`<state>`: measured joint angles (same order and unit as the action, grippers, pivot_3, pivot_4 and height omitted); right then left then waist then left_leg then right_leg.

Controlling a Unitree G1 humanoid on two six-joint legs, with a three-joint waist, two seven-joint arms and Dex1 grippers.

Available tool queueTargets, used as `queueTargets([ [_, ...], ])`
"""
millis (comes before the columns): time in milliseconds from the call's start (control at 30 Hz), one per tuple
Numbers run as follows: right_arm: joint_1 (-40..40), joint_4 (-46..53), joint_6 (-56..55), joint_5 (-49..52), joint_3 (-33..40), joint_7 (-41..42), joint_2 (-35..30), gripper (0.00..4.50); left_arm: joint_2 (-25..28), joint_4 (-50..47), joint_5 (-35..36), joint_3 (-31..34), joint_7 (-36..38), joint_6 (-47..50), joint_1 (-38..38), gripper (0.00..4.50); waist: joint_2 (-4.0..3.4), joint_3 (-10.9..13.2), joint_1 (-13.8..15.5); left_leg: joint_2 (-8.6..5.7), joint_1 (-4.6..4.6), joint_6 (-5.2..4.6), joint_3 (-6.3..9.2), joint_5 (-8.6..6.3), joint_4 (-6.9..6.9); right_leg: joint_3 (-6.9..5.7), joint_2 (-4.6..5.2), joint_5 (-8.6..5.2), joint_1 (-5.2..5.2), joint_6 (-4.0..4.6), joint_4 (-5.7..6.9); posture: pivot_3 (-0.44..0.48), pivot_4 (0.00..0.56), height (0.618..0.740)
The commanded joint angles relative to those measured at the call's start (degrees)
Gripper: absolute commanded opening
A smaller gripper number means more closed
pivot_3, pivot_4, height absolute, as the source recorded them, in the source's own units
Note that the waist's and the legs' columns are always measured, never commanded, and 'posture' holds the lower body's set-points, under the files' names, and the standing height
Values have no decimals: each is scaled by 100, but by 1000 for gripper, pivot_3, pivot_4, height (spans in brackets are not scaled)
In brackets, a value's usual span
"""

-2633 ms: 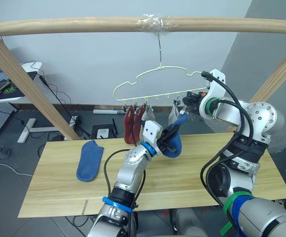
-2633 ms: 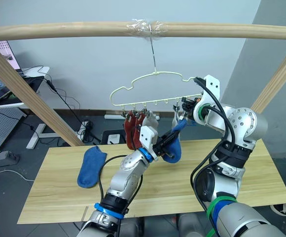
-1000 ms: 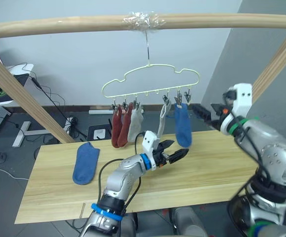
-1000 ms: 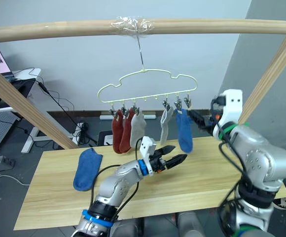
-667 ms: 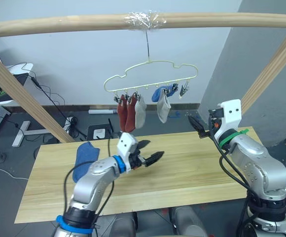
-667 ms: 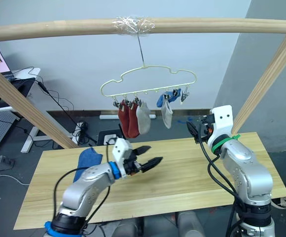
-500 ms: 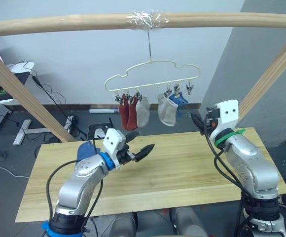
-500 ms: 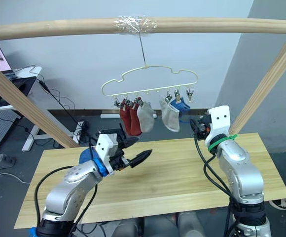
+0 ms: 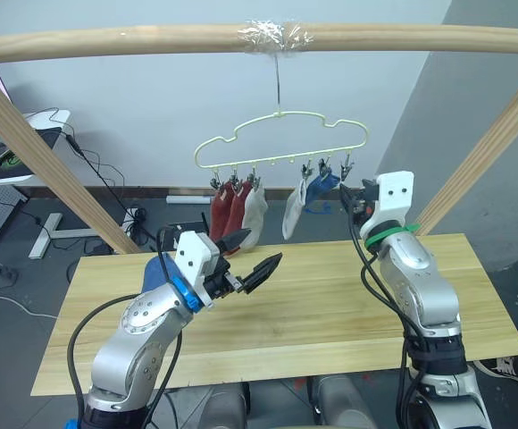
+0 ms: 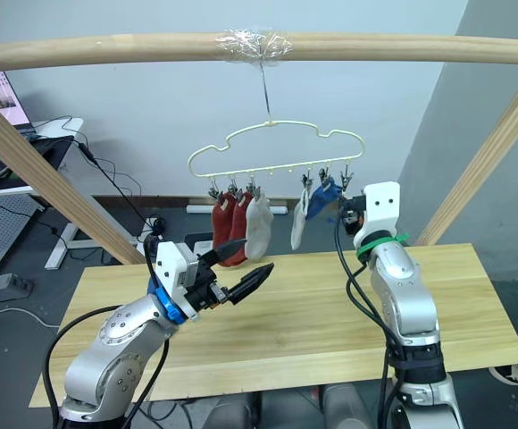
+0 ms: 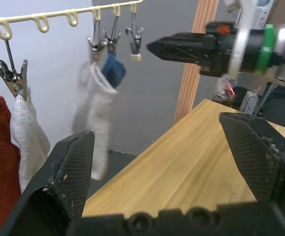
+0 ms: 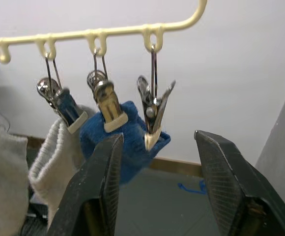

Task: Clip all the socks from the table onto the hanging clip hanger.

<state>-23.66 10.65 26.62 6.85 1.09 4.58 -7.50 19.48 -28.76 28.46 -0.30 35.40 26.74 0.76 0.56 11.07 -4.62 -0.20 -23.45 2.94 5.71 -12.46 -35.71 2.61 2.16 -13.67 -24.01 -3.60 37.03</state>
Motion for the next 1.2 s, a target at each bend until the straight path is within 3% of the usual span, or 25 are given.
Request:
queueTargets([
  [33, -258, -171, -372, -87, 88, -106, 57, 2422, 8, -281, 134, -13, -60, -15, 42, 4500, 1, 0, 4, 0, 0, 0, 0, 0, 0, 0, 0, 0, 0, 0, 0, -29, 149, 740],
  [1200, -1326, -1962, -1510, -239, 179, -314, 305, 2422, 123, -471, 224, -29, -134, 102, -41, 4500, 0, -5, 54, 0, 5, 0, 0, 1, -20, 1, -1, 21, 5, 29, 23, 6, 138, 740],
])
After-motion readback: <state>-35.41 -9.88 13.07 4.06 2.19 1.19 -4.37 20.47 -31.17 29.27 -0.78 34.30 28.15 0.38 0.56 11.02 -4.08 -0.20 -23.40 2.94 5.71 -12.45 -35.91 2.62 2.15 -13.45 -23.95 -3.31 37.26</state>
